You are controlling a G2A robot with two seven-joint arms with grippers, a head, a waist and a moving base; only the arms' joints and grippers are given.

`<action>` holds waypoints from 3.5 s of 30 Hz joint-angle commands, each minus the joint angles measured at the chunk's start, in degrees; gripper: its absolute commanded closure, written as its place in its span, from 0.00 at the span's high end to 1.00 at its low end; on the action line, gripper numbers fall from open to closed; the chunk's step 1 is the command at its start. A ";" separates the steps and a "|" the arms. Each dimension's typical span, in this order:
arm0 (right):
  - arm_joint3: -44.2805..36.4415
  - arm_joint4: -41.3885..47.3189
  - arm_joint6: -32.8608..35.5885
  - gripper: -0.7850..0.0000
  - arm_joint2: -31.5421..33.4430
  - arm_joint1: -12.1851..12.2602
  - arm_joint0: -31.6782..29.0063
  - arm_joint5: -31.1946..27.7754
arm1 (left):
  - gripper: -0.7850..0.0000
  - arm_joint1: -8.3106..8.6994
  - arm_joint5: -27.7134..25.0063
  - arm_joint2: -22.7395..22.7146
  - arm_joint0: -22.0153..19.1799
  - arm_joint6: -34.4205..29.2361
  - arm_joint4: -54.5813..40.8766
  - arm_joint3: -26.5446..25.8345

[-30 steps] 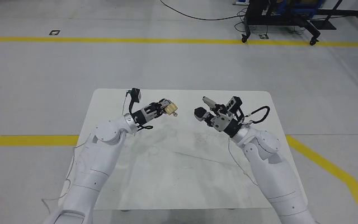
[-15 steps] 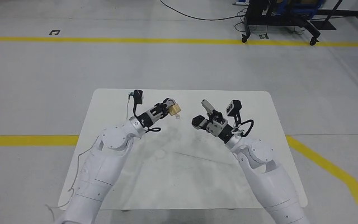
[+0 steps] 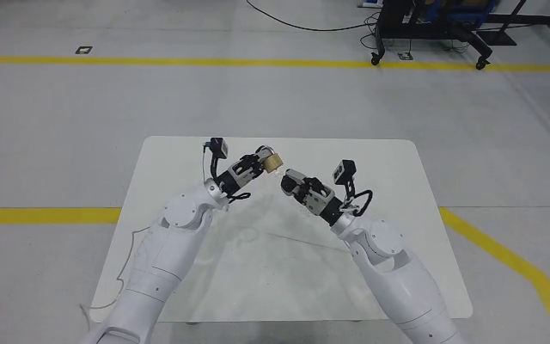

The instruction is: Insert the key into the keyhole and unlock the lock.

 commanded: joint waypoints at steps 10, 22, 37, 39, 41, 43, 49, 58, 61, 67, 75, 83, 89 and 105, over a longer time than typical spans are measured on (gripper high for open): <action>0.98 0.00 -1.89 0.29 -1.61 -0.46 1.06 1.34 | 0.00 -0.25 -1.31 0.16 -0.43 -1.23 -1.50 0.97; 1.83 6.05 -2.28 0.15 -2.16 -1.09 2.38 4.96 | 0.00 -0.35 -2.61 0.11 -0.38 -2.92 -2.54 1.40; 3.74 26.36 0.46 0.00 1.31 -1.40 4.30 22.70 | 0.00 -0.29 -6.77 0.02 -0.48 -5.45 -1.58 1.89; 4.37 30.55 1.09 0.00 2.24 -1.33 5.02 27.60 | 0.00 -0.21 -8.42 -0.15 -0.38 -5.63 -0.64 1.65; 4.83 32.98 1.15 0.00 3.09 -1.25 5.58 30.36 | 0.00 -0.10 -9.86 -0.38 -0.32 -5.45 0.69 1.43; 5.37 35.54 1.59 0.00 3.80 -1.18 6.08 33.00 | 0.00 0.00 -10.89 -0.64 -0.16 -4.94 1.76 1.25; 5.12 36.88 1.85 0.00 4.76 -0.95 6.28 33.73 | 0.00 0.26 -11.94 -1.46 0.25 -4.03 2.86 0.95; 3.40 26.97 4.34 0.69 5.20 -0.17 4.28 24.77 | 0.00 0.74 -12.43 -2.44 0.94 -1.29 8.03 -0.58; 3.08 22.38 5.33 0.93 6.26 0.28 3.74 21.17 | 0.00 0.98 -11.47 -3.10 1.69 0.40 9.93 -2.34; 0.22 12.37 7.13 1.00 12.17 1.64 0.82 10.67 | 0.00 1.71 -8.17 -3.77 2.85 2.25 19.08 -6.24; -1.13 0.82 -5.62 1.00 20.60 2.17 -2.19 -9.78 | 0.00 1.77 -2.05 1.55 1.38 -1.06 33.71 -9.55; -1.36 1.71 -6.05 1.00 22.20 2.26 -2.57 -10.75 | 0.00 -0.19 4.23 12.08 -6.39 -5.42 45.01 -2.46; -1.36 1.71 -6.05 1.00 22.20 2.26 -2.57 -10.75 | 0.00 -2.64 7.38 19.00 -12.28 -6.34 48.90 6.73; -1.36 1.71 -6.05 1.00 22.20 2.26 -2.57 -10.75 | 1.00 -1.52 3.31 13.20 -11.14 -3.39 45.40 4.69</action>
